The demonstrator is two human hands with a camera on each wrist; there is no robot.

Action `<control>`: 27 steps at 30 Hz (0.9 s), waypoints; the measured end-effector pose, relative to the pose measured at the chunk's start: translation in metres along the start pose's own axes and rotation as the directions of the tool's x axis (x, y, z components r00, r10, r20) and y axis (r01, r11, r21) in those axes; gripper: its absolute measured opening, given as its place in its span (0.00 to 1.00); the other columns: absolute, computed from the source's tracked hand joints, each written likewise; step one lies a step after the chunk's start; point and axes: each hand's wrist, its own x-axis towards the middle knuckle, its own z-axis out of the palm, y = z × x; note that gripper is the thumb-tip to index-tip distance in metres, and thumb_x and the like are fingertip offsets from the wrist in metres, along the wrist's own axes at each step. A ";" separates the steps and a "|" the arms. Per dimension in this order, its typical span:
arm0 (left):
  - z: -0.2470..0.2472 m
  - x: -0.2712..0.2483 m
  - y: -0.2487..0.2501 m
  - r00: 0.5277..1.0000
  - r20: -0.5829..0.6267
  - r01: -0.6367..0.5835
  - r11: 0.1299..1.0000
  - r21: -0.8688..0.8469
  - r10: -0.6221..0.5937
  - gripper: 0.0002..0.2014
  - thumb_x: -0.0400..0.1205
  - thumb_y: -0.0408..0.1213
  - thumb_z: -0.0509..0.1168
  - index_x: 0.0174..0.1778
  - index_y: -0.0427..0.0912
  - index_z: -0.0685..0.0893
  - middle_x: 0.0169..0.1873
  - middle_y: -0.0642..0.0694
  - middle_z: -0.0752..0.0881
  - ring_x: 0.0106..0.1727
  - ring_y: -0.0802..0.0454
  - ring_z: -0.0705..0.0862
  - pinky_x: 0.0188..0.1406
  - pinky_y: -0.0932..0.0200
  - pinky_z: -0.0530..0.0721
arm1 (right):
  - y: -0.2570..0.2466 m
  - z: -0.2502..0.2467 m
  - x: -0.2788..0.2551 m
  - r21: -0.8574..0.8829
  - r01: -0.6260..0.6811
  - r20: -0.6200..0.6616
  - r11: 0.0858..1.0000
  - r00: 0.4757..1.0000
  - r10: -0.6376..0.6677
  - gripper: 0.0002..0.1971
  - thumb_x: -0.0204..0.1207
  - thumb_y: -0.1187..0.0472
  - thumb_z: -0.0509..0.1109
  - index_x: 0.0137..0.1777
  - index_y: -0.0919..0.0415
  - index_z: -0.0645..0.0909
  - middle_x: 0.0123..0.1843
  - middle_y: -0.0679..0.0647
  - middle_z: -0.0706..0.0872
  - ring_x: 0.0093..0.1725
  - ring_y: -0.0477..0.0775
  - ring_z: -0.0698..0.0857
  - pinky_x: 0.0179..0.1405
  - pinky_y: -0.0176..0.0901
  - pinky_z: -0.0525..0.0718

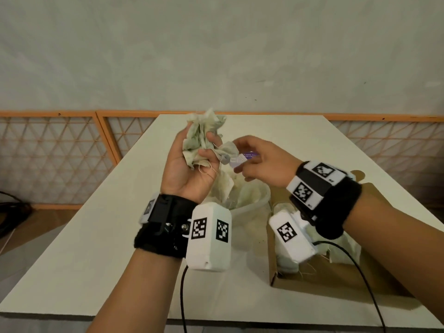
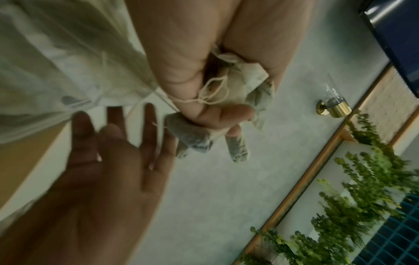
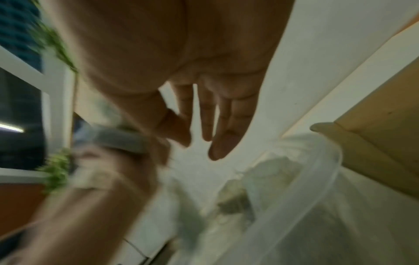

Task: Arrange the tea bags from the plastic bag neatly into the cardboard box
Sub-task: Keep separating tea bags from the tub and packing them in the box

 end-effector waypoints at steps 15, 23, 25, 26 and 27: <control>0.006 0.010 -0.108 0.968 -0.072 0.228 0.963 -0.141 -0.239 0.15 0.82 0.40 0.60 0.59 0.35 0.73 0.37 0.38 0.82 0.26 0.50 0.85 0.56 0.84 0.63 | 0.046 -0.003 -0.106 0.437 -0.101 -0.052 0.894 0.989 0.137 0.31 0.71 0.78 0.69 0.69 0.50 0.70 0.66 0.54 0.80 0.50 0.54 0.87 0.49 0.54 0.86; 0.022 0.013 -0.123 0.956 -0.007 0.292 0.950 -0.110 -0.295 0.17 0.81 0.39 0.62 0.63 0.36 0.70 0.39 0.38 0.82 0.30 0.50 0.87 0.44 0.79 0.73 | 0.058 -0.030 -0.118 0.565 -0.010 -0.271 0.825 0.942 0.197 0.05 0.75 0.70 0.67 0.48 0.65 0.84 0.36 0.54 0.87 0.29 0.44 0.85 0.26 0.31 0.81; 0.013 0.013 -0.118 0.958 -0.015 0.283 0.949 -0.136 -0.288 0.18 0.81 0.38 0.62 0.64 0.36 0.70 0.40 0.36 0.83 0.32 0.47 0.87 0.36 0.74 0.77 | 0.064 -0.036 -0.128 0.595 -0.048 -0.255 0.802 0.935 0.245 0.04 0.75 0.68 0.68 0.44 0.65 0.85 0.33 0.55 0.87 0.27 0.45 0.82 0.23 0.31 0.78; 0.008 0.013 -0.114 0.963 -0.031 0.260 0.954 -0.148 -0.268 0.19 0.80 0.37 0.64 0.65 0.36 0.71 0.42 0.35 0.83 0.34 0.47 0.88 0.33 0.73 0.80 | 0.068 -0.039 -0.134 0.587 -0.078 -0.244 0.806 0.932 0.267 0.04 0.74 0.66 0.69 0.42 0.64 0.85 0.34 0.56 0.87 0.26 0.45 0.81 0.22 0.31 0.76; 0.003 0.013 -0.112 0.971 -0.061 0.220 0.966 -0.137 -0.230 0.20 0.79 0.36 0.65 0.67 0.36 0.72 0.44 0.36 0.83 0.37 0.47 0.88 0.29 0.70 0.83 | 0.071 -0.042 -0.140 0.566 -0.110 -0.233 0.817 0.929 0.286 0.05 0.74 0.65 0.69 0.40 0.63 0.86 0.36 0.58 0.87 0.26 0.45 0.79 0.21 0.31 0.74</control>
